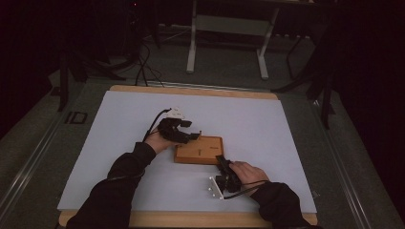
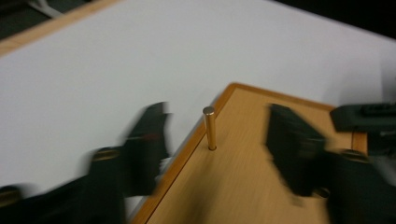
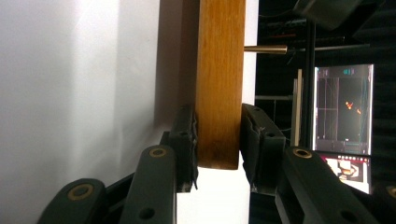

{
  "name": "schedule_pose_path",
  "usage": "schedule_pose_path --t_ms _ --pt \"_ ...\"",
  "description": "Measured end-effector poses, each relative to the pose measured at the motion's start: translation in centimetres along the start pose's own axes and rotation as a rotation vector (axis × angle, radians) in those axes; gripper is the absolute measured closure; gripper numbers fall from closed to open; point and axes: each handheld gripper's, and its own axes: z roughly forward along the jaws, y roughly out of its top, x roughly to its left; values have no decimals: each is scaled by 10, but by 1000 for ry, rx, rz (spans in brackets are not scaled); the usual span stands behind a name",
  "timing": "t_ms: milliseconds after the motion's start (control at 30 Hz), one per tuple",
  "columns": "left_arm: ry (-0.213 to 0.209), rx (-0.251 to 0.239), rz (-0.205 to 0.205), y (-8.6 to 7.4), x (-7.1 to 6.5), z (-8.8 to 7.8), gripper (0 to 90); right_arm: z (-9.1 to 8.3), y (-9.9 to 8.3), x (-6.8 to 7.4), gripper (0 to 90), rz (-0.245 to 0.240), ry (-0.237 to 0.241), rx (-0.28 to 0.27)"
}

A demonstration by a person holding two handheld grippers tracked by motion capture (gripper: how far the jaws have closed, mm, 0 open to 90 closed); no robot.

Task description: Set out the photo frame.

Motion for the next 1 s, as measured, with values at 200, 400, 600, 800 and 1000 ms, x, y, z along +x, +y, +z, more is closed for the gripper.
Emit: schedule_pose_path --t_ms 200,400,600,800,1000 --pt "0 -67 33 -5 -7 -20 96 -1 -2 -12 684 22 37 -13" --pt "-3 -102 45 -11 -15 -37 88 0 -3 -27 684 41 96 -18" --pt "-1 -87 53 -21 -21 -54 87 0 -4 -38 693 66 123 -26" --pt "-7 -93 59 -31 -30 -74 87 2 -9 -55 700 109 170 -40" --pt "-12 -113 40 -41 -39 -89 85 6 -12 -74 700 150 240 -49"
